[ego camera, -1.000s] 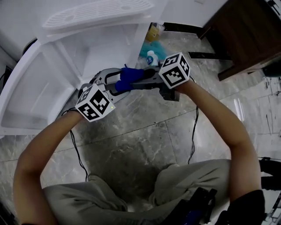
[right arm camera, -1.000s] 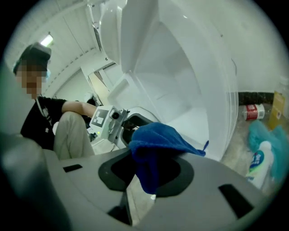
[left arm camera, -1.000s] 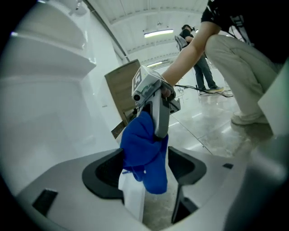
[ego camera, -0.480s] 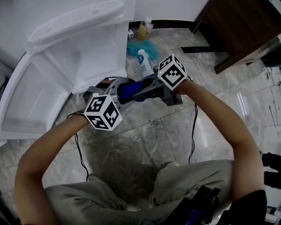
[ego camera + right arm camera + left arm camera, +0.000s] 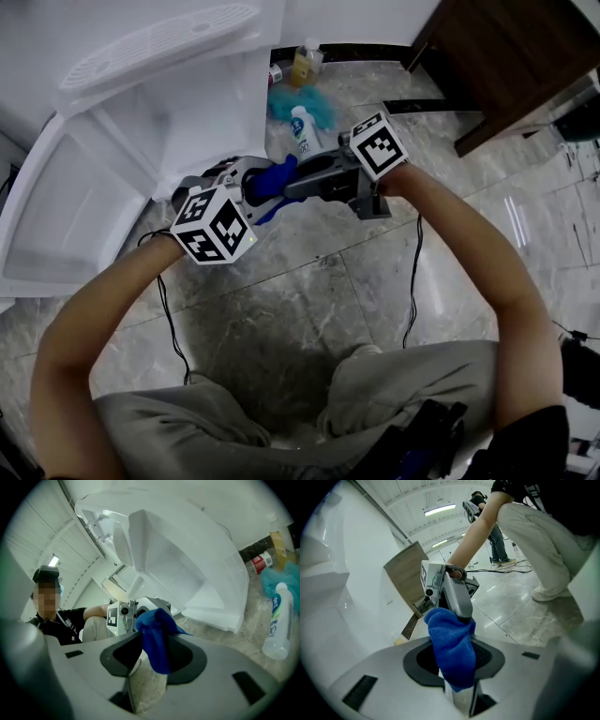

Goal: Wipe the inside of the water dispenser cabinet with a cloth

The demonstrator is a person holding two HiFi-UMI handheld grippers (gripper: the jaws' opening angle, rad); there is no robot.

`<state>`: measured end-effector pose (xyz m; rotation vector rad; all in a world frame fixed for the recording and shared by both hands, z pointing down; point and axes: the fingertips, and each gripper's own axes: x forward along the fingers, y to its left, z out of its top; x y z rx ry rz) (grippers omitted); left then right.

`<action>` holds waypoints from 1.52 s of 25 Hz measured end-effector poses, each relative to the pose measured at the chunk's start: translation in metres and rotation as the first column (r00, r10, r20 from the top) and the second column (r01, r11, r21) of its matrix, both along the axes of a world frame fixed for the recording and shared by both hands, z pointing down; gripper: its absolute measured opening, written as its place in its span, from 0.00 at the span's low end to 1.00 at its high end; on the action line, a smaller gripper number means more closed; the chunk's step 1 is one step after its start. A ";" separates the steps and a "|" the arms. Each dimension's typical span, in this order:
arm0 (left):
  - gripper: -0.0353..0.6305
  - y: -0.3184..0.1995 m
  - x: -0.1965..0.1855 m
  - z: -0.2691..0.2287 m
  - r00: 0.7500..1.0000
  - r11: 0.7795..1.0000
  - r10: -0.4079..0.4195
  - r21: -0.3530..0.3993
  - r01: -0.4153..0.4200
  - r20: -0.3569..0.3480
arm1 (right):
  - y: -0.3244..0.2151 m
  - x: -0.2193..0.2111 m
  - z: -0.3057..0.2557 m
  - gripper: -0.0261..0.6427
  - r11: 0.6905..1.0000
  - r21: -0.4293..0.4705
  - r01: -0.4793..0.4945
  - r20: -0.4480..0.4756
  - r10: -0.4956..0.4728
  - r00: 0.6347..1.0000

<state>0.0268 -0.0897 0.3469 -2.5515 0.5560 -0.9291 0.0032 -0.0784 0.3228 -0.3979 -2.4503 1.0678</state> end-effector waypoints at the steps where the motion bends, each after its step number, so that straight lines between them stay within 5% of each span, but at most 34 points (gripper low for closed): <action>1: 0.24 -0.003 -0.005 0.001 1.000 1.000 -0.010 -0.003 0.011 0.005 | -0.006 0.002 0.000 0.23 1.000 0.012 -0.010 -0.007 0.010 1.000; 5: 0.23 -0.012 -0.029 0.007 0.998 0.998 -0.064 -0.016 0.065 0.021 | -0.035 0.014 0.003 0.21 0.992 0.107 -0.071 -0.049 0.076 0.996; 10: 0.22 -0.025 -0.051 0.025 0.987 0.979 -0.158 -0.127 0.159 0.016 | -0.051 0.008 0.005 0.04 0.940 0.326 -0.100 -0.037 0.119 0.992; 13: 0.22 -0.036 -0.062 0.030 0.978 0.966 -0.207 -0.155 0.207 0.017 | -0.047 0.004 0.020 0.04 0.880 0.475 -0.028 -0.092 0.081 0.992; 16: 0.22 -0.054 -0.079 0.039 0.961 0.949 -0.274 -0.150 0.277 0.044 | -0.036 0.000 0.030 0.04 0.868 0.495 0.027 -0.116 0.036 0.993; 22: 0.22 -0.106 -0.132 0.057 0.872 0.859 -0.488 -0.151 0.489 0.051 | -0.002 -0.012 0.058 0.04 0.821 0.527 0.219 -0.229 -0.111 0.967; 28: 0.22 -0.165 -0.154 0.069 0.795 0.787 -0.606 -0.126 0.604 0.021 | 0.018 -0.021 0.075 0.04 0.801 0.521 0.295 -0.264 -0.178 0.948; 32: 0.22 -0.189 -0.151 0.100 0.773 0.760 -0.633 -0.159 0.630 0.036 | 0.017 -0.010 0.082 0.04 0.823 0.495 0.280 -0.256 -0.169 0.952; 36: 0.22 -0.214 -0.144 0.108 0.772 0.757 -0.635 -0.174 0.629 0.031 | 0.019 0.006 0.087 0.04 0.865 0.444 0.235 -0.243 -0.136 0.960; 38: 0.22 -0.229 -0.150 0.106 0.750 0.733 -0.660 -0.191 0.653 0.030 | 0.022 0.011 0.088 0.04 0.891 0.406 0.204 -0.229 -0.117 0.966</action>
